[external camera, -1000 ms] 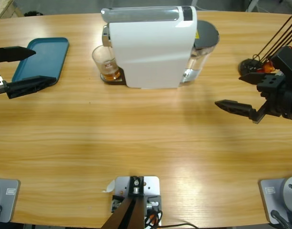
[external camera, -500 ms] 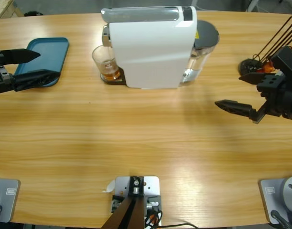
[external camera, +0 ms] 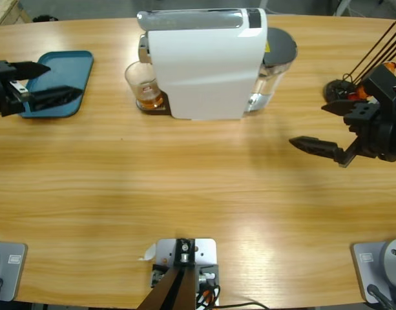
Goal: Pour coffee
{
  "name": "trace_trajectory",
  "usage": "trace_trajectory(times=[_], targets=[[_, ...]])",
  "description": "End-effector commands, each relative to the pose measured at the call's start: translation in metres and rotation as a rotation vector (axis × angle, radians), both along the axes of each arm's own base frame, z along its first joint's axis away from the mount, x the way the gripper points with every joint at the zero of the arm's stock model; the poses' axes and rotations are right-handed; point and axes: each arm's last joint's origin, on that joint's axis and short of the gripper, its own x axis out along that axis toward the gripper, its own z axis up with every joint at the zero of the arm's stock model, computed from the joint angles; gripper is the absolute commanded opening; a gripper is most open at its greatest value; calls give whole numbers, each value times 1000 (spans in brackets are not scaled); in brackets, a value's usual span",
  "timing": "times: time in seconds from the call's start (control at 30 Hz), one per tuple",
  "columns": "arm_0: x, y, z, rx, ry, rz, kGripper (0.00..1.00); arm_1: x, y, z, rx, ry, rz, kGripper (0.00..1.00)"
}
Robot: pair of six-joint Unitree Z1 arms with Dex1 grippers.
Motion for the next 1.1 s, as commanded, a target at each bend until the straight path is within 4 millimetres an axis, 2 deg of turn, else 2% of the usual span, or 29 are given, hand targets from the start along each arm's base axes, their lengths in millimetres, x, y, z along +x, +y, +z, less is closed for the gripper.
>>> trace_trajectory(times=[0.03,0.17,0.4,0.67,0.8,1.1], targets=[[-2,-2,-7,80,-17,-97,990,0,3,-11,-24,36,17,1000],[-1,1,-7,95,-28,-125,905,1,3,-12,-26,37,17,1000],[10,9,-8,42,9,-144,904,2,4,-12,-30,42,17,1000],[20,5,-11,43,16,-211,919,2,4,-12,-29,40,16,1000],[23,4,-13,37,33,-210,977,2,4,-12,-28,41,17,1000],[53,-5,-21,46,80,-219,991,4,6,-13,-36,48,16,1000]])
